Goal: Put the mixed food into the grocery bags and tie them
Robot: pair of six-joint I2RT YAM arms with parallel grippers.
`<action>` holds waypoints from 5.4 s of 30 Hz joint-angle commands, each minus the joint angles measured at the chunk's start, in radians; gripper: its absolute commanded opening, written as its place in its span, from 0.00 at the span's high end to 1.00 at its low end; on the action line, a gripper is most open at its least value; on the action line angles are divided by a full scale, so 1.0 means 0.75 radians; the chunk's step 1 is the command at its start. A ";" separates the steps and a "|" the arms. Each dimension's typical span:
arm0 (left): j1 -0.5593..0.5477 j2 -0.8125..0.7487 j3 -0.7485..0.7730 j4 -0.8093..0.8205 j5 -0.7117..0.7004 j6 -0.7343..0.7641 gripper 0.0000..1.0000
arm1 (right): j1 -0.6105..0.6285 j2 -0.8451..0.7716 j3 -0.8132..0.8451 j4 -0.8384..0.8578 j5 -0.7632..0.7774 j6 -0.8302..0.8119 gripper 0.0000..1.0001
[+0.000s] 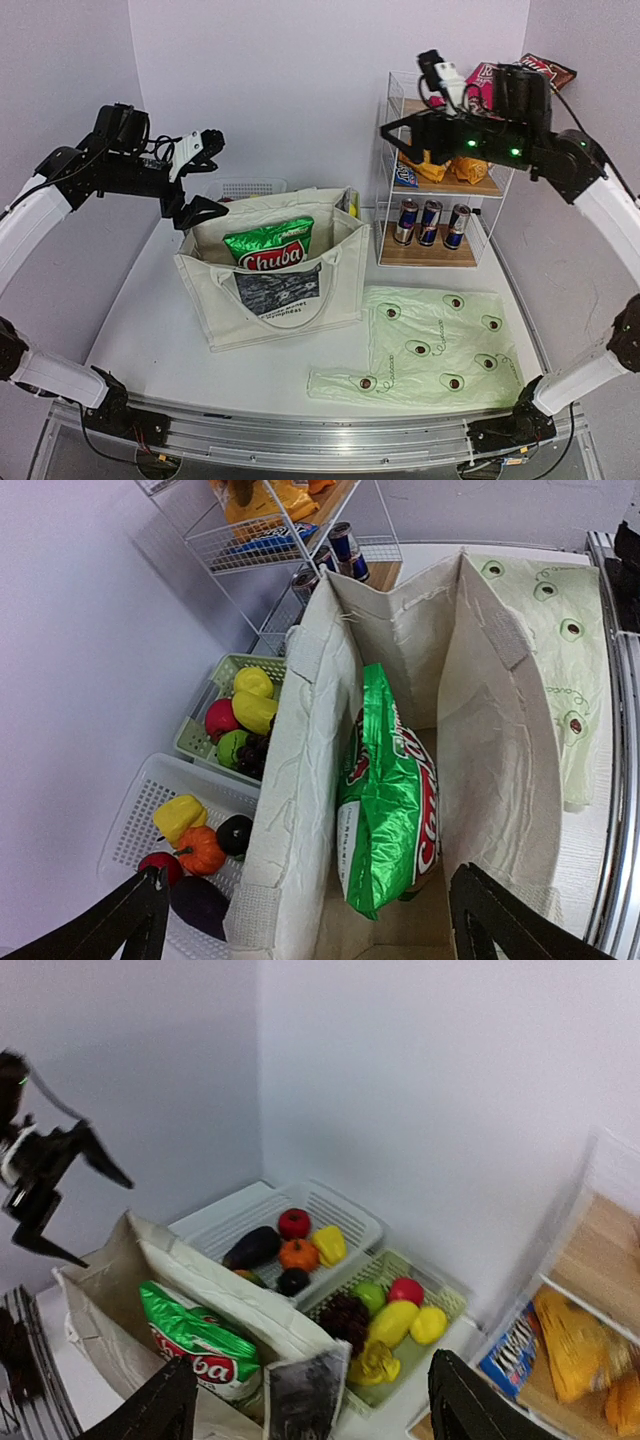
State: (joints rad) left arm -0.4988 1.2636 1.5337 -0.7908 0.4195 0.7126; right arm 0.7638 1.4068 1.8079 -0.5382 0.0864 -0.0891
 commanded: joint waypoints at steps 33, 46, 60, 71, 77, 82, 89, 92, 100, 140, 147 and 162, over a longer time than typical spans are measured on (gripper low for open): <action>-0.006 0.188 0.082 0.163 -0.107 0.146 0.02 | -0.436 0.486 -0.304 0.636 0.267 0.276 0.31; -0.004 0.172 0.053 0.172 -0.104 0.145 0.02 | -0.437 0.522 -0.514 0.980 0.337 0.174 0.35; -0.005 0.169 0.049 0.175 -0.100 0.156 0.02 | -0.437 0.560 -0.509 1.007 0.307 0.118 0.71; -0.005 0.153 0.023 0.183 -0.107 0.167 0.02 | -0.438 0.520 -0.501 1.010 0.243 0.041 1.00; -0.005 0.140 0.003 0.191 -0.115 0.171 0.02 | -0.442 0.415 -0.539 1.010 0.098 0.122 1.00; -0.006 0.135 -0.015 0.203 -0.107 0.169 0.02 | -0.445 0.335 -0.582 1.003 0.072 0.284 1.00; -0.006 0.133 -0.019 0.211 -0.102 0.173 0.01 | -0.451 0.303 -0.634 0.975 0.105 0.375 1.00; -0.006 0.131 -0.021 0.209 -0.099 0.175 0.01 | -0.460 0.320 -0.611 0.949 0.106 0.385 1.00; -0.006 0.136 -0.002 0.197 -0.085 0.171 0.01 | -0.467 0.410 -0.488 0.932 0.101 0.208 0.64; -0.005 0.149 0.019 0.167 -0.095 0.186 0.01 | -0.472 0.642 -0.517 1.295 0.229 0.165 0.27; -0.004 0.157 0.022 0.166 -0.095 0.192 0.01 | -0.459 0.686 -0.435 1.221 0.229 0.165 0.26; -0.005 0.151 0.001 0.178 -0.129 0.214 0.01 | -0.448 0.777 -0.494 1.212 0.435 0.008 0.81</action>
State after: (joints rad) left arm -0.4992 1.3941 1.5223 -0.6716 0.3355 0.8634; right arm 0.4335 1.9481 1.4528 0.4443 0.3626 -0.0587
